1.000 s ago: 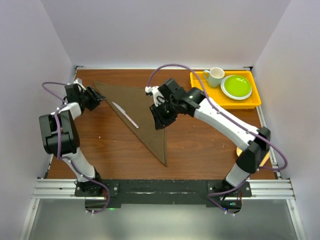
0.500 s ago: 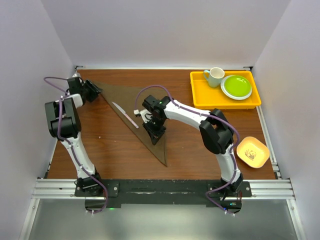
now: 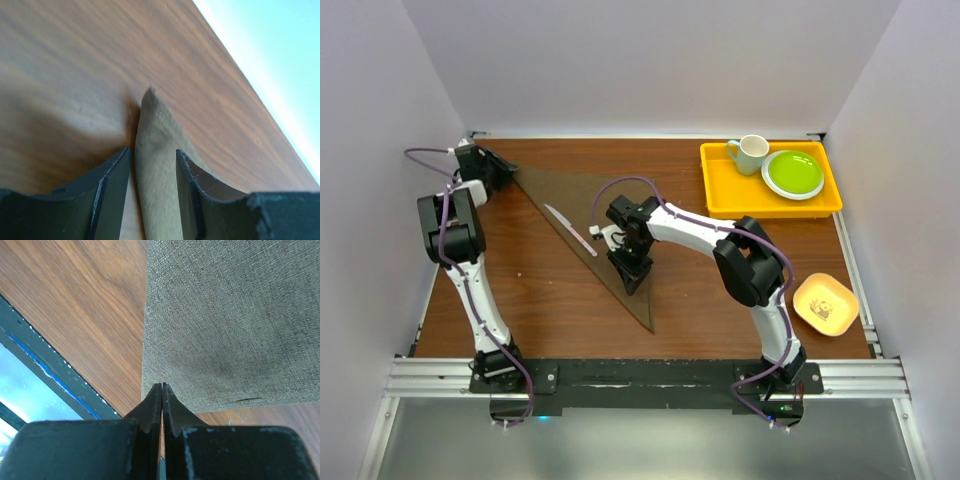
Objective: Fold the napkin, place the utensils inside, and roll it up
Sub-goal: Fold the napkin
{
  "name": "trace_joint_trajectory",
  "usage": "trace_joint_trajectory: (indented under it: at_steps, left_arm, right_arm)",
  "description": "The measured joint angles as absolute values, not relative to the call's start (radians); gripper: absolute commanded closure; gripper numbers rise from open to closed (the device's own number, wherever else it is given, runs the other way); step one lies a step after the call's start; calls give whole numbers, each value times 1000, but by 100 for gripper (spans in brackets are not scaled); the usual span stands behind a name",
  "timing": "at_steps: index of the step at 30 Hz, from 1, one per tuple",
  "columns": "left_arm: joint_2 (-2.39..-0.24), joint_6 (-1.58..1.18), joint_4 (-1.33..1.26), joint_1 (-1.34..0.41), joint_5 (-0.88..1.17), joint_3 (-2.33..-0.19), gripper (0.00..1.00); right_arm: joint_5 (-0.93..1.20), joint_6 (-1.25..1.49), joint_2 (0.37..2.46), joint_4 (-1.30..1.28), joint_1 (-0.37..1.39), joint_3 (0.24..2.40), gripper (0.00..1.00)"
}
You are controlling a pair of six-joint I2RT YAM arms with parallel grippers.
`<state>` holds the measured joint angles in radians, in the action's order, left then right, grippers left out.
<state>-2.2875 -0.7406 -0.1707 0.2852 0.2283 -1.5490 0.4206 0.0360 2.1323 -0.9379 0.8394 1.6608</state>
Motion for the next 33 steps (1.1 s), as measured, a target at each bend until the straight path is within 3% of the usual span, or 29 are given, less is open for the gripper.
trace_joint_trajectory:
  at_steps: [6,19,27,33]
  left_arm:
    - [-2342,-743,-177,286,226,-1623,59]
    - [-2368,-737,-178,287,220,-1645,94]
    - [-2337,-679,-157,276,228,-1629,98]
    - [-2160,-630,-151,245,228,-1486,99]
  right_arm:
    - [444,41,2133,-909,839,1636,100]
    - [491,94,2123,-847,835,1499,100]
    - [541,150,2097,-801,802,1422,100]
    - [537,181,2037,-801,767,1320,100]
